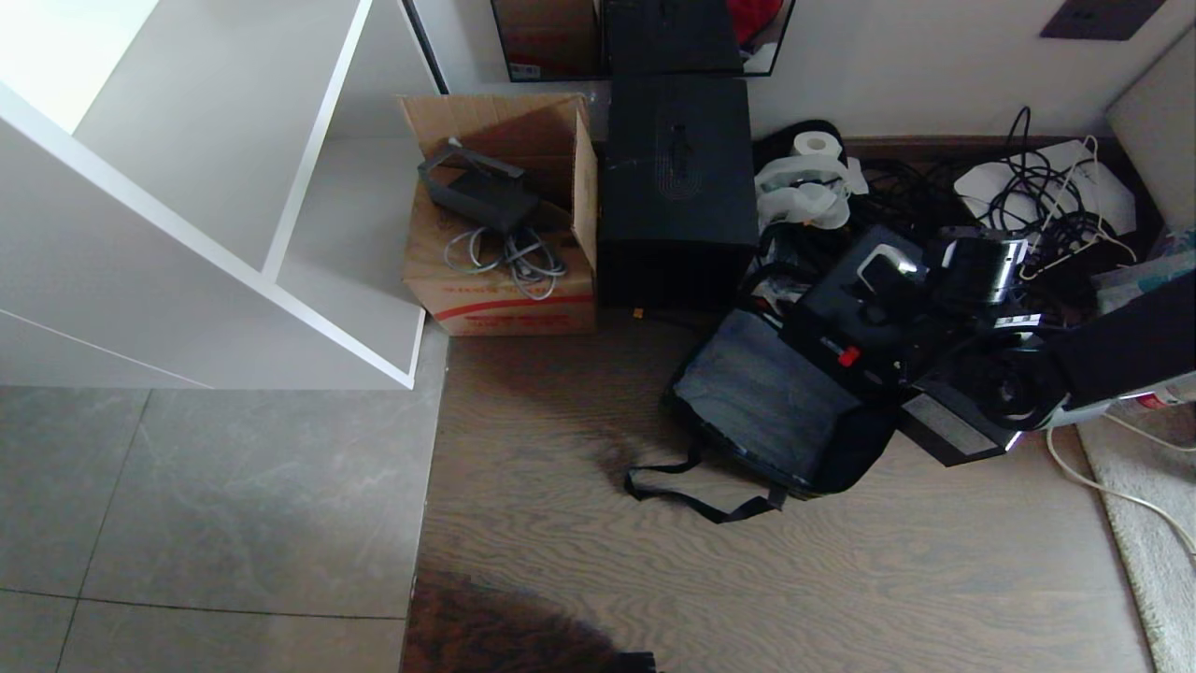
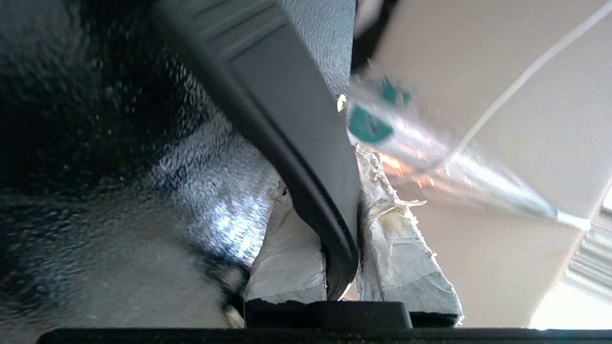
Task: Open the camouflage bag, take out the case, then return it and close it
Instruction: Release the handle
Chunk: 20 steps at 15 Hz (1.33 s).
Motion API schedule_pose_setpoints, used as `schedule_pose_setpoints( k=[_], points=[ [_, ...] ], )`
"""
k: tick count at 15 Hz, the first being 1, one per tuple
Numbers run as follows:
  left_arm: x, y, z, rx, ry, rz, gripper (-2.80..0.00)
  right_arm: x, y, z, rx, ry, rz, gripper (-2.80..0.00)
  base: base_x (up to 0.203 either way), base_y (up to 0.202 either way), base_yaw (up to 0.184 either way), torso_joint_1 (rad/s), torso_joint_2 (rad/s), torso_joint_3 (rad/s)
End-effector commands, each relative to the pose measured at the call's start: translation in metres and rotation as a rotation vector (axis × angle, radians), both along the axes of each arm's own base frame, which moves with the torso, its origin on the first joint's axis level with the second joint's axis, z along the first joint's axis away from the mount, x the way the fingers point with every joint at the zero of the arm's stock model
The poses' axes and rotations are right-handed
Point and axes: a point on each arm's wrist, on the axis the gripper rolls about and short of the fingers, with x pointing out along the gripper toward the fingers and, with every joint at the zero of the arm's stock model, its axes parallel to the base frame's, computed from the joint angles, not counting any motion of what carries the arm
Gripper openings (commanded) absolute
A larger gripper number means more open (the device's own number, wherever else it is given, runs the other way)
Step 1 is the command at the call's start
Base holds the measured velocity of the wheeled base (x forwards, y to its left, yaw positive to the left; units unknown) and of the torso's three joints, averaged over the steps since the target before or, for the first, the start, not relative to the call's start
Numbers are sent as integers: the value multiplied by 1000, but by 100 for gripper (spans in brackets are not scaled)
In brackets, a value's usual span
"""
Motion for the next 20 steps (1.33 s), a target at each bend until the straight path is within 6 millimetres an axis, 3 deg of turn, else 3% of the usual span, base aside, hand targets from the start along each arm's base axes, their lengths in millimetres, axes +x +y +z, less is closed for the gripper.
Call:
schedule_pose_setpoints(
  k=[1, 4, 6, 12, 14, 16, 20],
  points=[
    [0, 0, 0, 0, 0, 0, -280, -2, -26, 10, -3, -15, -70, -280, 0, 0, 0, 0, 0, 0],
    [0, 0, 0, 0, 0, 0, -280, 6, -65, 2, -3, 10, -173, -280, 0, 0, 0, 0, 0, 0],
    [0, 0, 0, 0, 0, 0, -280, 18, -79, -11, -1, 21, -207, -280, 0, 0, 0, 0, 0, 0],
    [0, 0, 0, 0, -1, 0, -280, 77, -91, -64, 4, 18, -228, -280, 0, 0, 0, 0, 0, 0],
    [0, 0, 0, 0, -1, 0, -280, 86, -79, -90, -1, 71, -198, -280, 0, 0, 0, 0, 0, 0],
    [0, 0, 0, 0, 0, 0, -280, 86, -51, -104, 1, 120, -136, -280, 0, 0, 0, 0, 0, 0],
    [0, 0, 0, 0, -1, 0, -280, 76, 7, -95, 30, 129, -17, -280, 0, 0, 0, 0, 0, 0]
  ],
)
